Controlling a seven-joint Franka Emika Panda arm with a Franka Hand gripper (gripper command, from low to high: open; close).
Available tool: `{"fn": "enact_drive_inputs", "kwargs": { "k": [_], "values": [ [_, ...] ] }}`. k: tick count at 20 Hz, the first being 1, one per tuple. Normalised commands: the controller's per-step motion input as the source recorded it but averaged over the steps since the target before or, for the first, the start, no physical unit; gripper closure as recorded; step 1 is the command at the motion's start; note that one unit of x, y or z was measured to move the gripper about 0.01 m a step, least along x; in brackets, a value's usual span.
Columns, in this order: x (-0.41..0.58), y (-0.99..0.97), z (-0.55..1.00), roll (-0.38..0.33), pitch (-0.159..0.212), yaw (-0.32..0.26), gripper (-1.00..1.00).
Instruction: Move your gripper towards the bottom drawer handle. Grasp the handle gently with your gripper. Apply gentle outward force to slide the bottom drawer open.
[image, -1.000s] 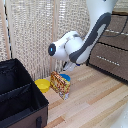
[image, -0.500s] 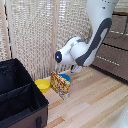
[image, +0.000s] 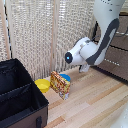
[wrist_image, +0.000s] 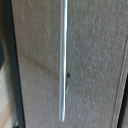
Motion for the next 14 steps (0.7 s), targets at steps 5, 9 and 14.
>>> {"fn": "enact_drive_inputs", "kwargs": {
  "k": [5, 9, 14],
  "values": [
    [0.0, -0.36, -0.05, -0.292, 0.0, 0.105, -1.0],
    [0.0, -0.36, 0.0, -0.207, -0.003, 0.02, -1.0],
    [0.033, -0.34, 0.0, -0.143, -0.006, -0.024, -1.0]
  ]
}}
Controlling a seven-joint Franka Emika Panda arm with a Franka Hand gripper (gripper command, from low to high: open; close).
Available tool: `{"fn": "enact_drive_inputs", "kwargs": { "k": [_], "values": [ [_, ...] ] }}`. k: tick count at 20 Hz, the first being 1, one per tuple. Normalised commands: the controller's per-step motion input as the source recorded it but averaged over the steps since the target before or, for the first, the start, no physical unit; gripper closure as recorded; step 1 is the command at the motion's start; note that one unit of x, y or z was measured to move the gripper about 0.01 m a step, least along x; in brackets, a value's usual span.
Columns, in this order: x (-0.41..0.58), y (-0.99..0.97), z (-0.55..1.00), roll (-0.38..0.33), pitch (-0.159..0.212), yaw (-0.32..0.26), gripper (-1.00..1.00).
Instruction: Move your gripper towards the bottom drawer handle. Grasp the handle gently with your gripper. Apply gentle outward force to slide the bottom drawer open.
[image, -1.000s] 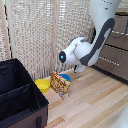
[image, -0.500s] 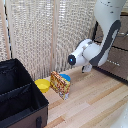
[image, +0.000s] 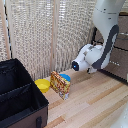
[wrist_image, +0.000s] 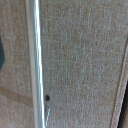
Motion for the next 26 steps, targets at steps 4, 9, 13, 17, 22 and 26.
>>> {"fn": "enact_drive_inputs", "kwargs": {
  "k": [4, 9, 13, 17, 22, 26],
  "values": [
    [0.027, -0.4, 0.0, -0.007, -0.003, -0.023, -1.0],
    [0.024, -0.33, -0.02, 0.061, -0.003, 0.02, 1.0],
    [0.045, -0.26, -0.06, 0.042, -0.018, 0.052, 1.0],
    [0.066, -0.34, -0.03, 0.06, 0.0, 0.01, 1.0],
    [0.034, -0.3, 0.0, 0.101, 0.024, -0.024, 1.0],
    [0.022, -0.05, 0.0, 0.208, 0.072, -0.037, 1.0]
  ]
}}
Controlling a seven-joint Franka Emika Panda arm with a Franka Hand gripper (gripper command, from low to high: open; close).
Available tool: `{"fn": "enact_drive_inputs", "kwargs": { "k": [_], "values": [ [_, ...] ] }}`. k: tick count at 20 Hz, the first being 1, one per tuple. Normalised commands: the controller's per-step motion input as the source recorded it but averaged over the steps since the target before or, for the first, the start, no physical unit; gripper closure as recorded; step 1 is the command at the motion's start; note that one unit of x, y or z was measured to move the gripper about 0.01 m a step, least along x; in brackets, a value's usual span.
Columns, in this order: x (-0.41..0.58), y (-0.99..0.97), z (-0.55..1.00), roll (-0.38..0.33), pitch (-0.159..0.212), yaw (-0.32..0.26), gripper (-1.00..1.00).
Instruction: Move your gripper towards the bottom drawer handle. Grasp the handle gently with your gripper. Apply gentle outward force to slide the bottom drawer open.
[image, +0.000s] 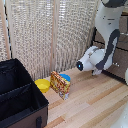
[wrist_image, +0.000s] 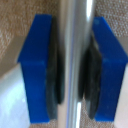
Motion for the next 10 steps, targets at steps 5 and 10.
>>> {"fn": "enact_drive_inputs", "kwargs": {
  "k": [5, 10],
  "values": [
    [0.0, 0.22, 0.01, 0.229, 0.06, -0.01, 1.0],
    [0.002, 0.63, 0.0, 0.189, 0.03, -0.035, 1.0]
  ]
}}
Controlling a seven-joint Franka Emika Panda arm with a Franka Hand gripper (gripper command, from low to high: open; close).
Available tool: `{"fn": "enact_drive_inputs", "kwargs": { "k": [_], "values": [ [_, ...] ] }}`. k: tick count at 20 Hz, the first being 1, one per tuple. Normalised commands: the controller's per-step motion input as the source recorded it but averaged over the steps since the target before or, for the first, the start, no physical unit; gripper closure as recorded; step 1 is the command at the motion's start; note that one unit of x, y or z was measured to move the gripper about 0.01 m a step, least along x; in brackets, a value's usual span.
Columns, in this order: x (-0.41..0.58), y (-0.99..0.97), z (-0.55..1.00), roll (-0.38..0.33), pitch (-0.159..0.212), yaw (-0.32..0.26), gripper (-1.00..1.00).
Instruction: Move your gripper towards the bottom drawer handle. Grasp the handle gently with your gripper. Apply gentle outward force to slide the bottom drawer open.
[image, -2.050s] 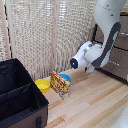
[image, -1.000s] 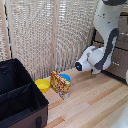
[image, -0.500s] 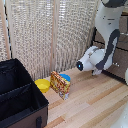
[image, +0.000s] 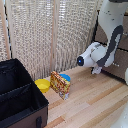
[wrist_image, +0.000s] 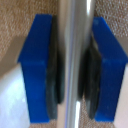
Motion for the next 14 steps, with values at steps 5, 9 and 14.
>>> {"fn": "enact_drive_inputs", "kwargs": {
  "k": [5, 9, 14],
  "values": [
    [0.0, 0.82, -0.01, 0.141, 0.008, -0.029, 1.0],
    [0.04, 0.82, 0.0, 0.127, 0.001, -0.042, 1.0],
    [0.051, 0.76, 0.07, 0.027, 0.005, -0.09, 1.0]
  ]
}}
